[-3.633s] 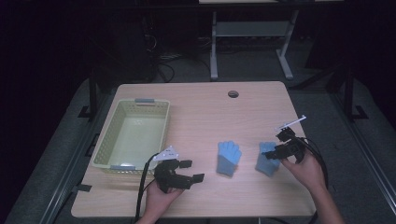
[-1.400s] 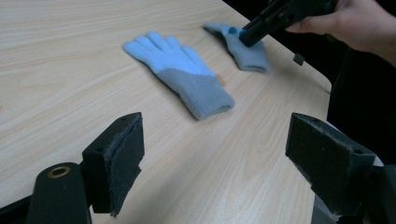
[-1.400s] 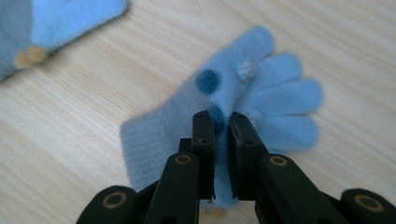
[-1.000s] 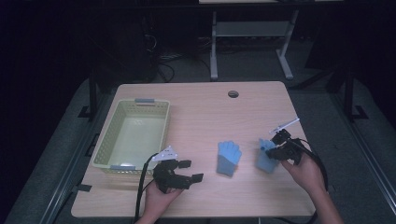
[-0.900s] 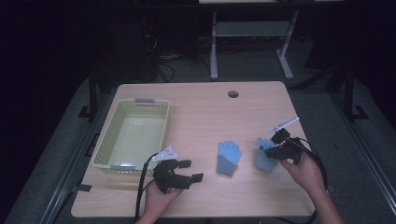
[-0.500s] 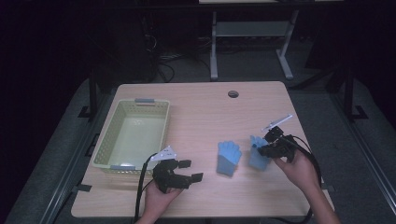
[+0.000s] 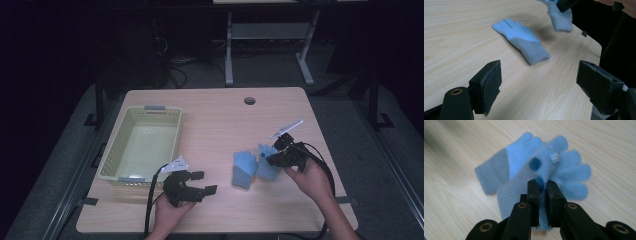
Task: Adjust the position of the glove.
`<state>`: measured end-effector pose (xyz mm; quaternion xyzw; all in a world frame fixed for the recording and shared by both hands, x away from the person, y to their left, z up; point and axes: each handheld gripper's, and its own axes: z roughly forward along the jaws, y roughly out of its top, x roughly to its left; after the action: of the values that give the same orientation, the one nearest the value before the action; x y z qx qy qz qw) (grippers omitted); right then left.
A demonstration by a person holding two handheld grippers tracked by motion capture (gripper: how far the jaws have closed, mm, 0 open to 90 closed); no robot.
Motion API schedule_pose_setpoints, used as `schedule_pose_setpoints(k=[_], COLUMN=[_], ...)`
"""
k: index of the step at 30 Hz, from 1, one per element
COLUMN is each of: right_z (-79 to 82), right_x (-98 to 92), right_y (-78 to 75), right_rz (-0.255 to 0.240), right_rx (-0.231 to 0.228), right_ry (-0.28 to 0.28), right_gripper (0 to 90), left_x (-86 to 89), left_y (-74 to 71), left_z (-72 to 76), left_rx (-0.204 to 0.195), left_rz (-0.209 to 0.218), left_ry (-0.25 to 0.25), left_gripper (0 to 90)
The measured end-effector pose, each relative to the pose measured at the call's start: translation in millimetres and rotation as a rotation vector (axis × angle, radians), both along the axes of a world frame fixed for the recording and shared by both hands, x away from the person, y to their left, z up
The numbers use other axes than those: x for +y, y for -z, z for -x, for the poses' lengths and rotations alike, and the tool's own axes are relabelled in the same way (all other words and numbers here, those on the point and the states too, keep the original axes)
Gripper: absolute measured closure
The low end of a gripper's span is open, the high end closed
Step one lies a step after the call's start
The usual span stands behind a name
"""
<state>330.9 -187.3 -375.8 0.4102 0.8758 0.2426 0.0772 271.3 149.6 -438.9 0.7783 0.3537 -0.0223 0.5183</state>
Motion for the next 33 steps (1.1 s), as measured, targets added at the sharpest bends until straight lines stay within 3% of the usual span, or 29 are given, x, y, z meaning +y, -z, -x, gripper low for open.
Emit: schedule_pose_setpoints(k=[15, 33], right_z=[-4.2, -11.8], right_x=[21.6, 52.4], right_y=[-2.3, 11.6], right_rz=[-0.016, -0.014], right_rx=[0.016, 0.058], right_ry=[-0.033, -0.073], right_gripper=[82.4, 82.0], left_x=[1.4, 2.7], left_y=[0.4, -0.1], left_z=[-1.0, -1.1], left_rx=[0.000, 0.003], left_rz=[0.003, 0.012], left_ry=[-0.004, -0.010], left_gripper=[19.7, 19.7])
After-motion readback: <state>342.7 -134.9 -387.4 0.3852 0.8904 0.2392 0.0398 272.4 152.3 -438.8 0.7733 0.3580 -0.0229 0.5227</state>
